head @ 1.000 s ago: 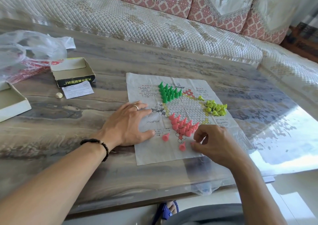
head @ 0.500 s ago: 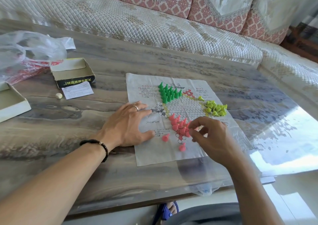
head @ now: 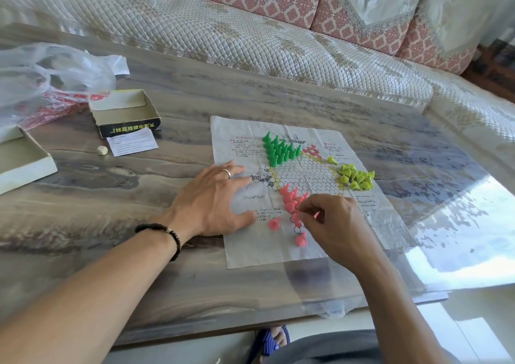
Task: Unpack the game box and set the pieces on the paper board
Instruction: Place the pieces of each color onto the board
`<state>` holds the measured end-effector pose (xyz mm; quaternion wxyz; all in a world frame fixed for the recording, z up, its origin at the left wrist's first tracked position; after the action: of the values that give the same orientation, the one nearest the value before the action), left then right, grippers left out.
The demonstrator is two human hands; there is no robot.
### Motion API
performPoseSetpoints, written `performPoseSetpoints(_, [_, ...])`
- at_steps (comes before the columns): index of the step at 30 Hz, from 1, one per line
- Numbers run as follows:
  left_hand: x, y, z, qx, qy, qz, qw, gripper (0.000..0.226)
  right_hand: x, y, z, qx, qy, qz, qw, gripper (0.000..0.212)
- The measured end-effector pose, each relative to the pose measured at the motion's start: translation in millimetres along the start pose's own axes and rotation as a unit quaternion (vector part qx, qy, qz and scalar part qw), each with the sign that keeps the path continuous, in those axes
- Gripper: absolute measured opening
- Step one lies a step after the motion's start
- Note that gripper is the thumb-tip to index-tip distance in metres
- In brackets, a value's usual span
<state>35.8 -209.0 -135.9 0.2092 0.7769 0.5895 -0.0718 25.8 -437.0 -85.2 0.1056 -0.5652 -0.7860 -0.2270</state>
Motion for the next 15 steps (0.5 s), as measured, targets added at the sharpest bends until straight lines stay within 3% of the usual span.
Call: performPoseSetpoints(15, [0,0,0,0.007,0.000,-0.003,1.000,0.095,-6,-1,-10,-0.009,0.002,-0.010,1.000,0.014])
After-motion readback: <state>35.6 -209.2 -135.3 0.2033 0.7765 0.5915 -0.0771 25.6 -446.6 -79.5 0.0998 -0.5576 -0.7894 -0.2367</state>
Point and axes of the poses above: each hand's wrist, its own y-axis towards the middle knuckle, its own z-axis out of the palm, x = y × z, the point moved 1 cm from there along y, towards the middle knuckle, and after that the axes turned 5 degrees about -x, right-handed, at the moved point
